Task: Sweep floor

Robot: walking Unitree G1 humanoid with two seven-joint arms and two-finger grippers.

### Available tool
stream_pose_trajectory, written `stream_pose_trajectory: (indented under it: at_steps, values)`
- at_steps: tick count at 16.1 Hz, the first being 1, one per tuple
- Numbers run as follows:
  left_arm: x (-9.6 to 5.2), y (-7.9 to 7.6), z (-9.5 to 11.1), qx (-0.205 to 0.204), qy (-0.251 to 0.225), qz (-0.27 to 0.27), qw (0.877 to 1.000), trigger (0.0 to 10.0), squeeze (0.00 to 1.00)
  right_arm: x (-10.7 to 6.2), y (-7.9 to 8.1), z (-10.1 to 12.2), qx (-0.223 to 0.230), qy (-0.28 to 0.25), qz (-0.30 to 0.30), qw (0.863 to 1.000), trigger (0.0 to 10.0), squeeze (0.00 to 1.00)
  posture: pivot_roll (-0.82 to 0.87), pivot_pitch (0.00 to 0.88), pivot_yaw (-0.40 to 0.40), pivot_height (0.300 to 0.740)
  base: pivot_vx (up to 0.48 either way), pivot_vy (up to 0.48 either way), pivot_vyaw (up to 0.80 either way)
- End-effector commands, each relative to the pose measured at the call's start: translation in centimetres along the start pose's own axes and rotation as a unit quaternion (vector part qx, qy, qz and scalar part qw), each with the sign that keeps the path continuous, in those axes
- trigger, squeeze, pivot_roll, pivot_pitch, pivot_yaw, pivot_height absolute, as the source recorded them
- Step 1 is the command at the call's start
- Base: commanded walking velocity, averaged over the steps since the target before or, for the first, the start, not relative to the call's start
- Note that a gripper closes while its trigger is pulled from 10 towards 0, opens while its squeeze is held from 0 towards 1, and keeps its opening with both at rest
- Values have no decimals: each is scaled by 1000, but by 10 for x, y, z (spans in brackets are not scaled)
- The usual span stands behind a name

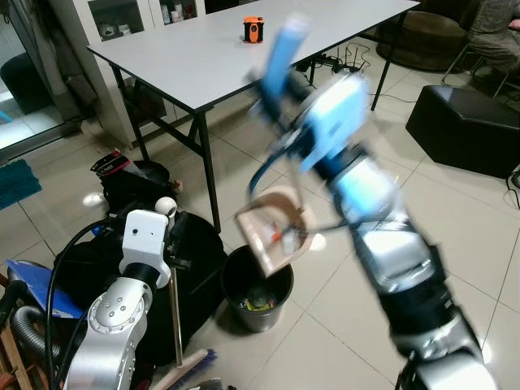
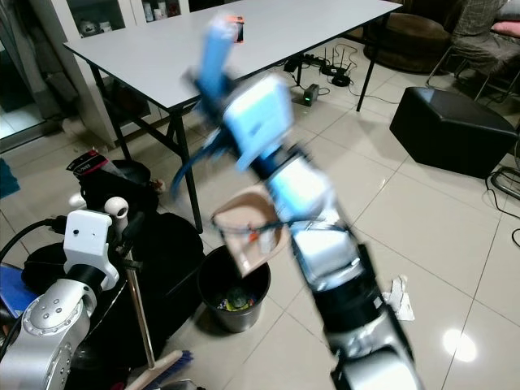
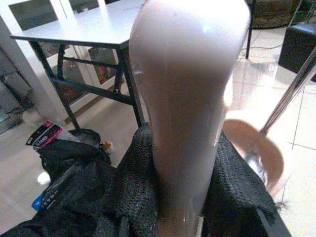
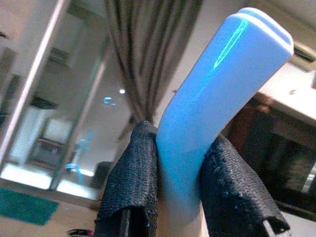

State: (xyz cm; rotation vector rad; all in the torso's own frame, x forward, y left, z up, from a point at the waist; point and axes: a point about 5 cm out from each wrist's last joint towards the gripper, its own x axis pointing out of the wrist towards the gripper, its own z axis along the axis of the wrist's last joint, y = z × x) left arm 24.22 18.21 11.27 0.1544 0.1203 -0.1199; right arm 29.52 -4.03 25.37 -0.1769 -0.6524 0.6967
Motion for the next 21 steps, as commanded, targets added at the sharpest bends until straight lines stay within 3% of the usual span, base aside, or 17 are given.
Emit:
stream_pose_trajectory:
  at_steps: [1,5,10,12,15,16,18,19,20,21]
  values:
    - [1,1,6,7,-11,3,1000,10000,0,3,6,11,-25,-34,22,999,10000,0,47,1,19,740,0,0,0]
    - [3,0,9,7,-15,0,1000,10000,0,1,30,9,-62,-43,88,993,10000,0,45,0,23,740,0,0,0]
    - [5,0,5,6,-14,-3,1000,10000,0,-2,36,9,-85,-44,118,988,10000,0,41,0,25,740,0,0,0]
    - [9,-2,1,6,-10,-14,1000,10000,0,-1,17,13,-116,-34,83,989,10000,0,20,0,35,740,0,0,0]
    - [18,-11,2,3,-19,-34,999,10000,0,-16,-44,23,-139,14,-79,987,10000,0,-11,0,39,740,0,0,0]
    - [20,-16,5,-6,-26,-37,999,10000,0,-32,-72,26,-145,46,-152,977,10000,0,-30,0,29,740,0,0,0]
    - [21,-20,7,-7,-32,-40,999,10000,0,-53,-94,24,-150,82,-211,963,10000,0,-30,0,14,740,0,0,0]
    - [21,-21,8,-5,-36,-40,999,10000,0,-59,-98,22,-144,95,-226,959,10000,0,-30,0,14,740,0,0,0]
    - [20,-24,14,10,-55,-60,997,10000,0,-80,-107,10,-138,134,-275,942,10000,0,-17,0,6,740,0,0,0]
    - [20,-25,15,12,-58,-68,996,10000,0,-86,-108,5,-141,144,-279,939,10000,0,-18,0,8,740,0,0,0]
